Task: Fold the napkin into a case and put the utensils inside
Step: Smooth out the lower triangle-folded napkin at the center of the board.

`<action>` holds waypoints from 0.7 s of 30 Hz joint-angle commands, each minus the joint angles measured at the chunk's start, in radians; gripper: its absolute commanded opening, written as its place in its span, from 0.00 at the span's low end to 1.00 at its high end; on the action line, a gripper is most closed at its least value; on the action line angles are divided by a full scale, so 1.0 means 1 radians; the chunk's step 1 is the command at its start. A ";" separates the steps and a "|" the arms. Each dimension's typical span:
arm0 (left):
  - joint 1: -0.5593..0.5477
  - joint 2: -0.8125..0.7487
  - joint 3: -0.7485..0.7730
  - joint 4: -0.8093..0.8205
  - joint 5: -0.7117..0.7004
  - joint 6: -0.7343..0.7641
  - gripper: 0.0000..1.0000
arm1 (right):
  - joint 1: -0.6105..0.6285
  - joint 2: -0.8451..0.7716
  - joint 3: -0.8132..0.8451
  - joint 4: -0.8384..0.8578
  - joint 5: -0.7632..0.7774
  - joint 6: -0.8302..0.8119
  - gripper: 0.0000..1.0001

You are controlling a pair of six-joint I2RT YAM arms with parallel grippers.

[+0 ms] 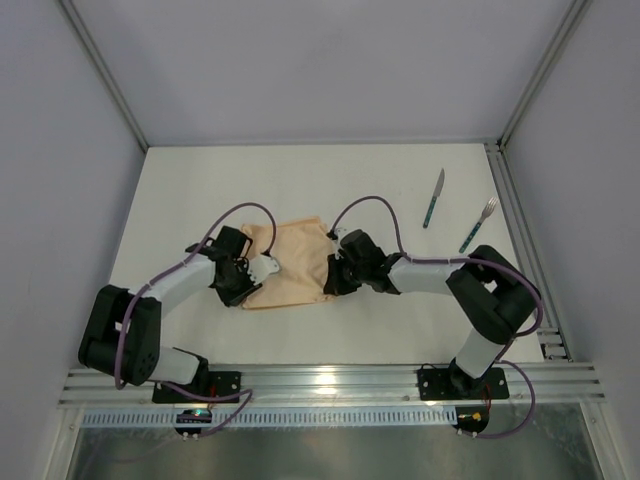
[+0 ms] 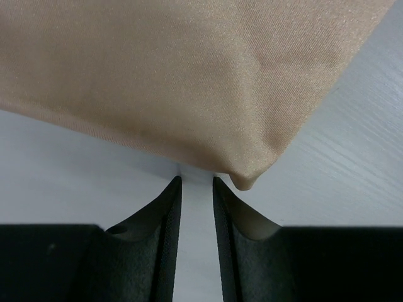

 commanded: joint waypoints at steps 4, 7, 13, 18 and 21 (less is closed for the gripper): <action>0.018 -0.077 0.109 -0.068 0.076 -0.013 0.27 | 0.006 -0.054 0.061 -0.101 -0.005 -0.030 0.08; 0.064 -0.083 0.244 -0.133 0.157 -0.074 0.27 | 0.000 -0.087 0.131 -0.146 -0.005 -0.053 0.12; 0.085 -0.008 0.335 -0.062 0.193 -0.212 0.27 | -0.071 -0.068 0.275 -0.155 -0.041 -0.079 0.15; 0.082 0.121 0.355 0.062 0.102 -0.254 0.25 | -0.109 0.101 0.365 -0.108 -0.093 -0.056 0.15; 0.082 0.191 0.392 0.120 0.084 -0.272 0.25 | -0.115 0.172 0.406 -0.099 -0.085 -0.048 0.15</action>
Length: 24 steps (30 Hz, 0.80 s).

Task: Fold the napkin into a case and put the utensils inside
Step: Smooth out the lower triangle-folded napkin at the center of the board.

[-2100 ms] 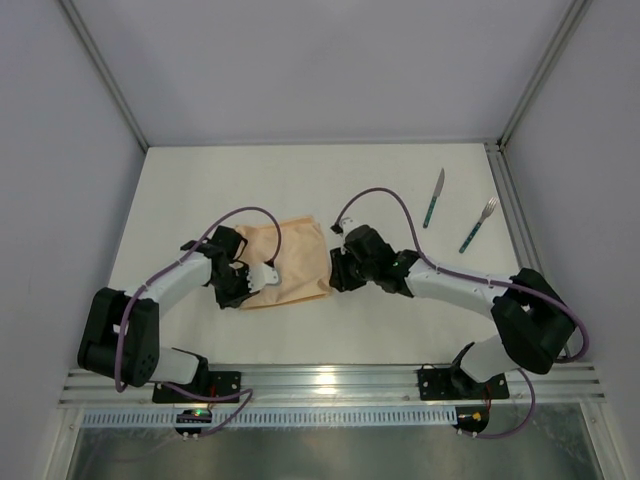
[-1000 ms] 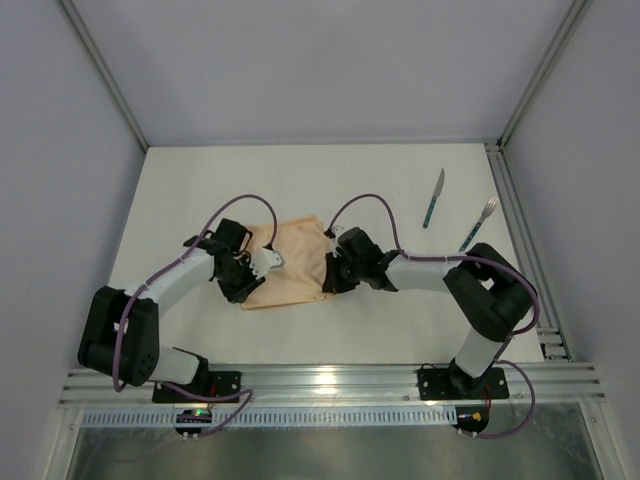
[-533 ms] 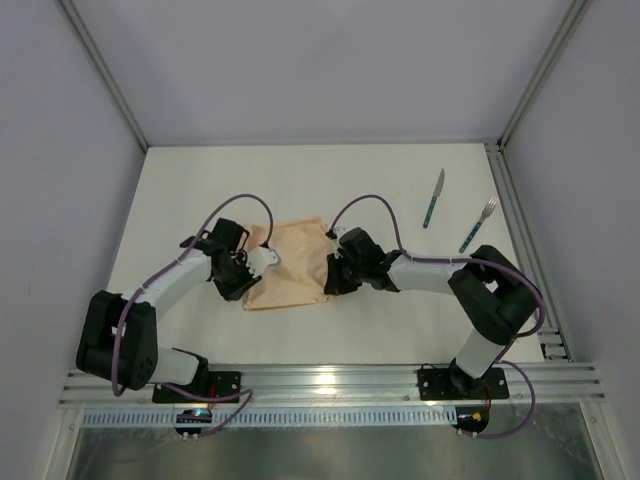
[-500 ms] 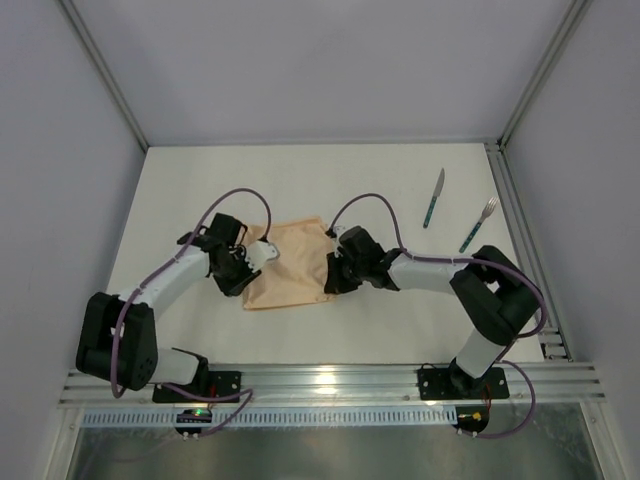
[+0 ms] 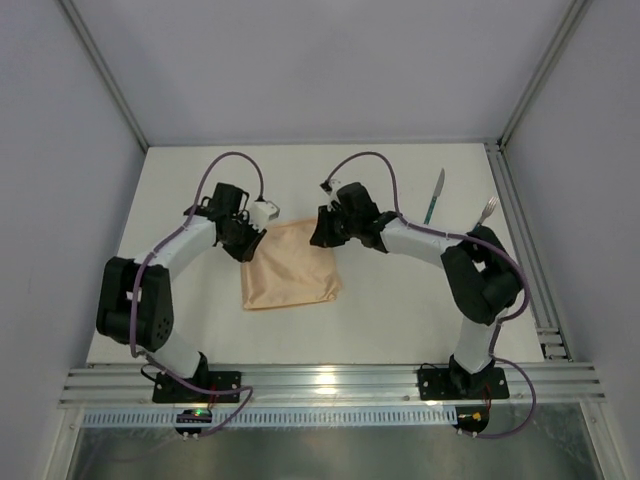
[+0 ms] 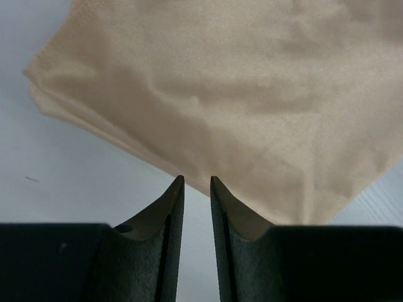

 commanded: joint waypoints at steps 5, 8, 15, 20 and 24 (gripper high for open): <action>0.018 0.127 0.092 0.165 -0.082 -0.083 0.24 | -0.001 0.132 0.034 0.043 -0.007 0.026 0.15; 0.034 0.174 0.086 0.170 -0.101 -0.089 0.21 | -0.003 0.157 0.008 0.066 -0.008 0.033 0.15; 0.061 0.254 0.069 0.164 -0.120 -0.088 0.20 | -0.003 0.148 -0.012 0.062 -0.007 0.010 0.15; 0.075 0.250 0.067 0.158 -0.073 -0.098 0.18 | -0.004 0.073 -0.009 0.013 0.004 -0.031 0.16; 0.091 0.179 0.089 0.126 -0.010 -0.124 0.22 | -0.004 -0.073 -0.054 -0.055 0.041 -0.071 0.20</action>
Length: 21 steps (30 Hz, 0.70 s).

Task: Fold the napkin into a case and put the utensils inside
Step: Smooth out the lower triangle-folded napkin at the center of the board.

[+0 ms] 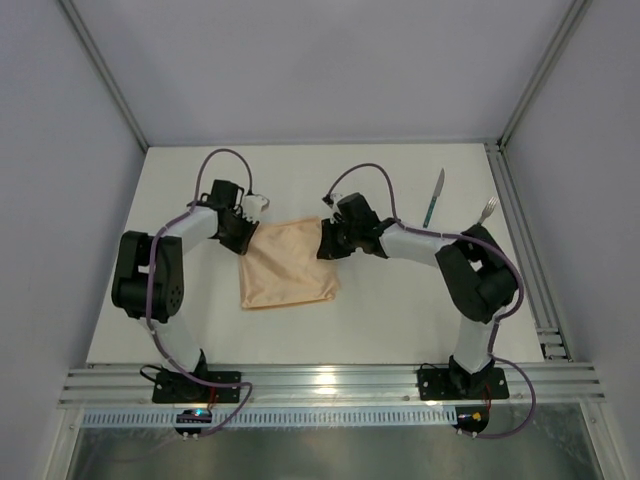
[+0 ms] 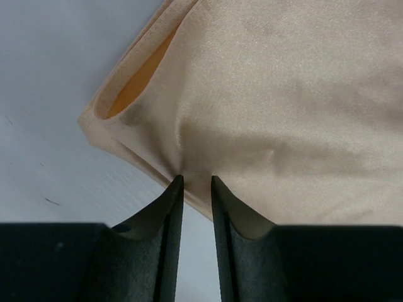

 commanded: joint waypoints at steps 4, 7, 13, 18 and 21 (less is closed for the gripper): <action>0.034 -0.106 0.067 -0.013 0.081 -0.077 0.38 | 0.001 -0.245 -0.068 -0.070 0.080 -0.074 0.24; 0.047 -0.086 0.103 0.002 0.058 -0.104 0.45 | -0.003 -0.266 -0.114 -0.081 0.094 -0.074 0.29; 0.056 0.021 0.144 0.027 0.020 -0.131 0.50 | -0.003 -0.240 -0.174 -0.064 0.051 -0.037 0.40; 0.076 0.084 0.163 0.053 0.000 -0.138 0.53 | 0.003 -0.223 -0.242 0.000 -0.007 -0.002 0.42; 0.079 0.114 0.172 0.065 -0.025 -0.137 0.52 | 0.027 -0.202 -0.257 0.011 -0.015 0.009 0.42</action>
